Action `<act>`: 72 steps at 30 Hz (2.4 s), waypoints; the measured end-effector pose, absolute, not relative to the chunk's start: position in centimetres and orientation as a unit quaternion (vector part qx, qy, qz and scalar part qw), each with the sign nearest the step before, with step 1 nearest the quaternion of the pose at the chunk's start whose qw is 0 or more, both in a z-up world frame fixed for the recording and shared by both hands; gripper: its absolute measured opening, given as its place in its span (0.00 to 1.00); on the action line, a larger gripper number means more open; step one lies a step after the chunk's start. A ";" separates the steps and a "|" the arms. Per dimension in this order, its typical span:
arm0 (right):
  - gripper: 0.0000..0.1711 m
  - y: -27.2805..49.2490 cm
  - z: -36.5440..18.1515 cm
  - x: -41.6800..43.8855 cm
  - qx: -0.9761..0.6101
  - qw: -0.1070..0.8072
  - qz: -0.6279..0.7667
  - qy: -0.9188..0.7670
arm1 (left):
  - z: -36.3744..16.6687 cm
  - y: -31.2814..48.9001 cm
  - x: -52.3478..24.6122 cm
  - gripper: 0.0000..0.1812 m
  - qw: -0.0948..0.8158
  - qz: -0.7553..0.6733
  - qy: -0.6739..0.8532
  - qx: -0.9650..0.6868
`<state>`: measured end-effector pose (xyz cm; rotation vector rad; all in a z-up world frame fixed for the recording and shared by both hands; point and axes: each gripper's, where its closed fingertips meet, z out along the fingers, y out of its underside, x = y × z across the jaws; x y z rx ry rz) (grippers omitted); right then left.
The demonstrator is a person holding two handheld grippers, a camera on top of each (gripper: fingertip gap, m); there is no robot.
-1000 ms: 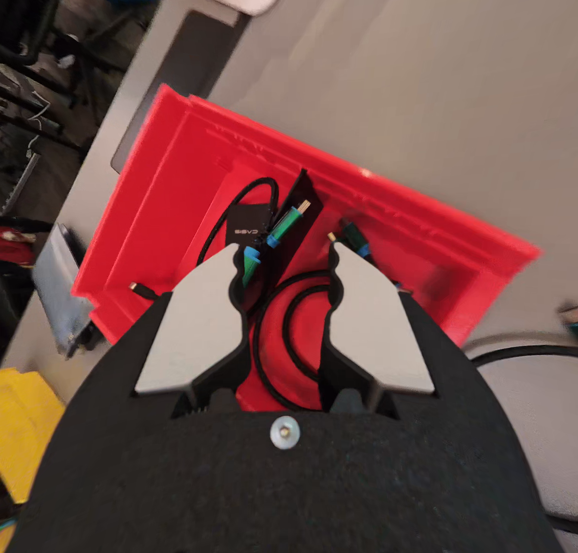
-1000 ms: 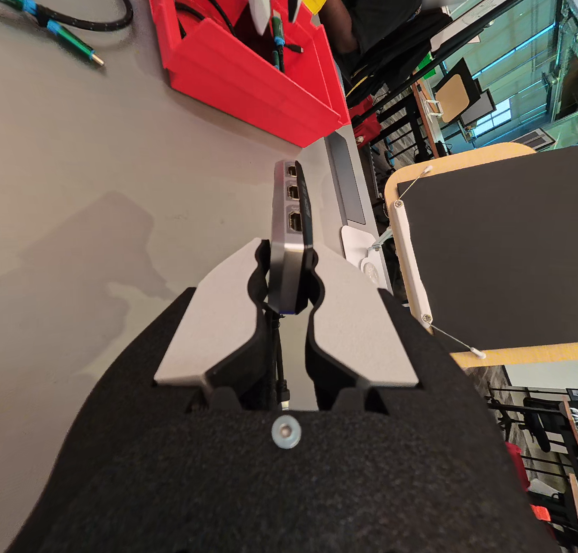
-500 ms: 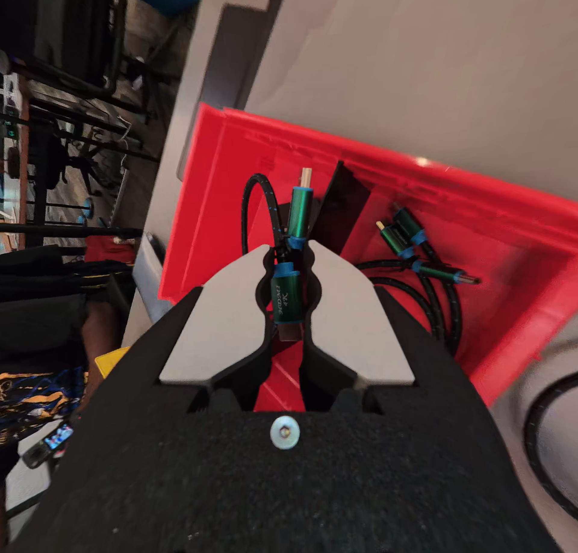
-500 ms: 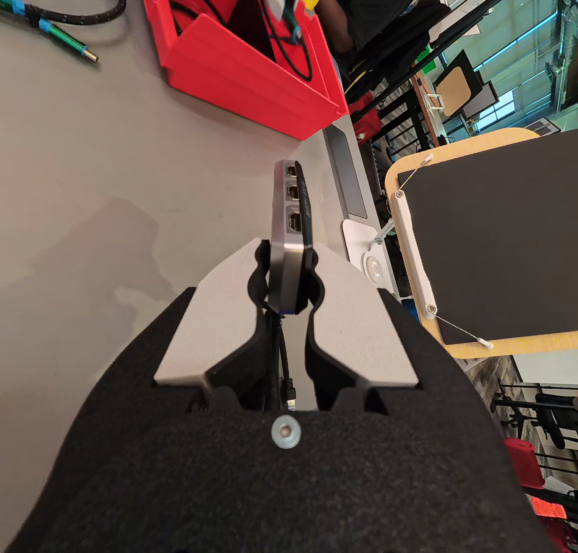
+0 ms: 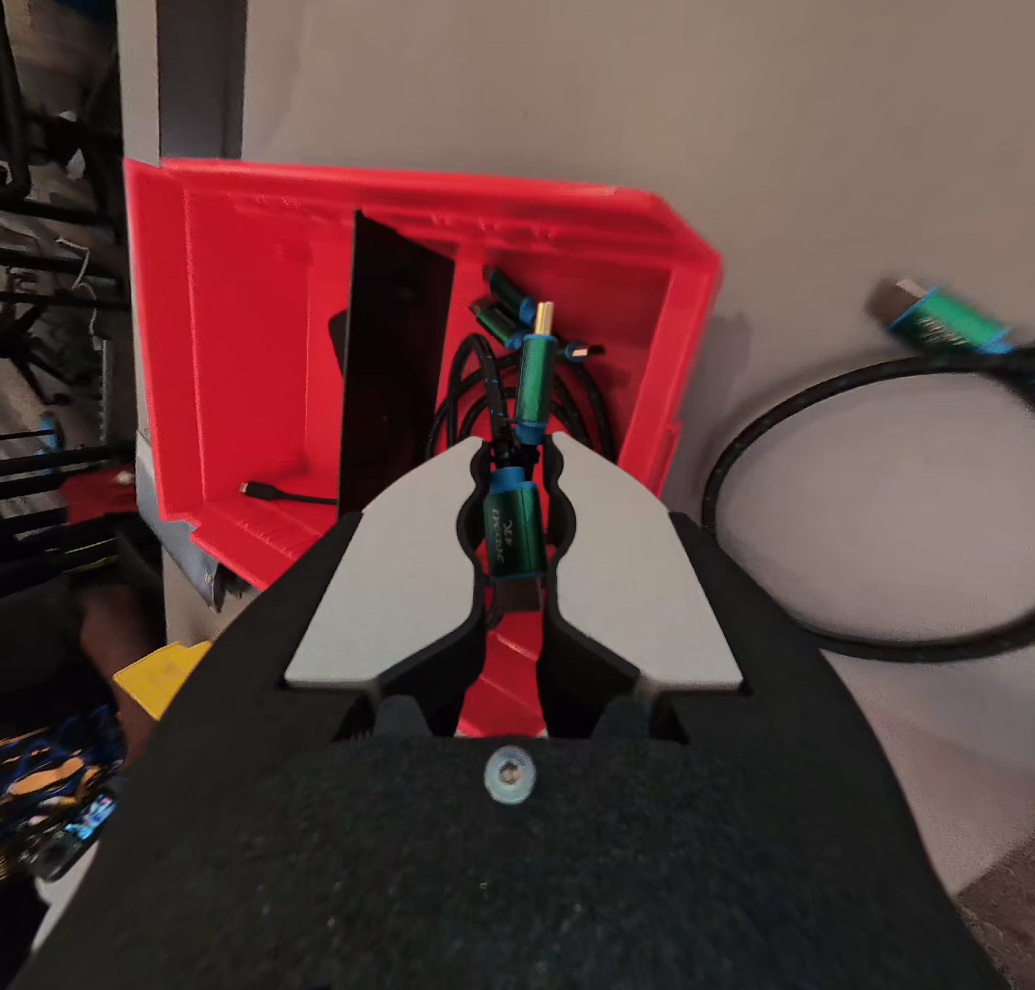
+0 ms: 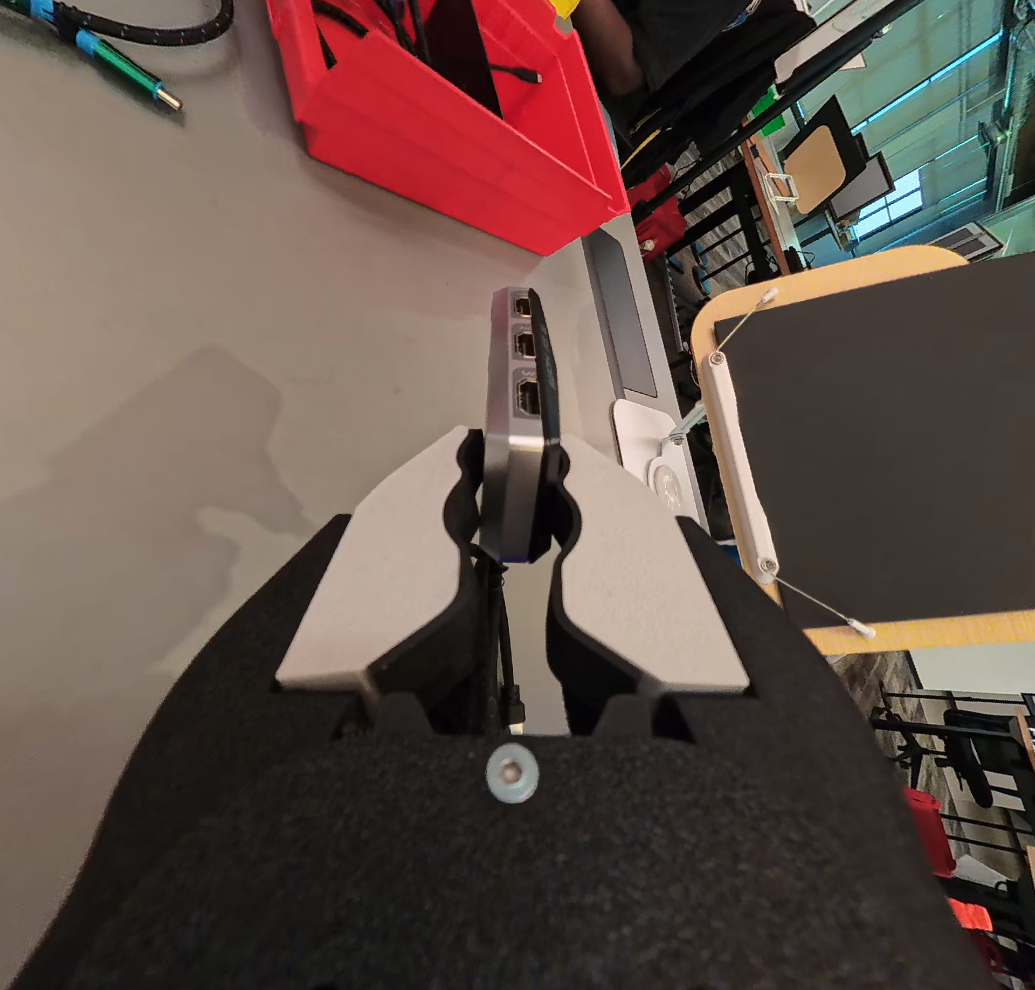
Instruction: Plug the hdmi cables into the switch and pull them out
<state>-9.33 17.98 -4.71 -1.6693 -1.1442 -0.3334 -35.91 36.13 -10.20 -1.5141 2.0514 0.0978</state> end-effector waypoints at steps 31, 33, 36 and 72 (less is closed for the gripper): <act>0.13 17.7 -5.1 -9.8 -0.693 0.514 -0.141 -0.485 | -18.3 17.9 -36.6 0.24 0.309 -0.093 0.502 -0.802; 0.13 17.7 -5.2 -9.8 -0.692 0.515 -0.140 -0.486 | -19.0 17.8 -36.9 0.24 0.317 -0.069 0.503 -0.801; 0.13 17.7 -5.3 -9.9 -0.692 0.514 -0.140 -0.487 | -19.8 18.1 -37.4 0.17 0.326 -0.030 0.504 -0.799; 0.13 17.5 -5.1 -9.6 -0.691 0.517 -0.139 -0.485 | -11.2 13.2 -29.7 0.06 0.418 -0.296 0.487 -0.708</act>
